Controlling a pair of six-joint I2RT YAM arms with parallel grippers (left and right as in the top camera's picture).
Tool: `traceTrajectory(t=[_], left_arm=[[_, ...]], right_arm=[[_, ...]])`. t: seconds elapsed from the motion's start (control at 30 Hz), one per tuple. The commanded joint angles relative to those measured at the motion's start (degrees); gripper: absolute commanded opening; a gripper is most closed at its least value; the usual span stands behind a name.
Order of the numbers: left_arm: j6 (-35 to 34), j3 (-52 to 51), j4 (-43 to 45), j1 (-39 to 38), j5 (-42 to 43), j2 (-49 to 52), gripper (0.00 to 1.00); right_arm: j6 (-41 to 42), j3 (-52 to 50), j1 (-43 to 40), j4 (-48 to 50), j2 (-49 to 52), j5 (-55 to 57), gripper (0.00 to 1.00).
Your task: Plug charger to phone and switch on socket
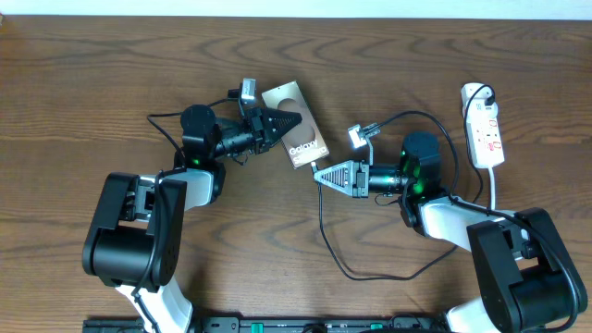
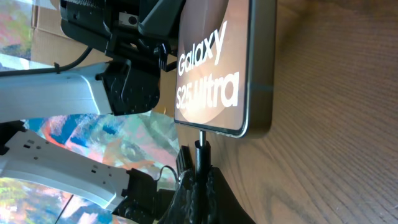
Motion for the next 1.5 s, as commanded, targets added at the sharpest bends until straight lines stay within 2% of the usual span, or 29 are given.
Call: traceTrajectory(t=[0.0,0.3,1.47], left_arm=[[0.1,1.1,0.7,-0.2,1.1,-0.8,0.08],[0.1,1.1,0.7,-0.2,1.5,-0.8,0.07],[2.1,1.1,0.9,-0.2,13.0,-0.8,0.07]], right_arm=[[0.6,0.8,0.3,0.6,0.4,0.5,0.01],[0.6,0.8,0.3,0.5,0.4,1.4,0.01],[2.3,0.8,0.3,0.4,0.4,1.0,0.01]])
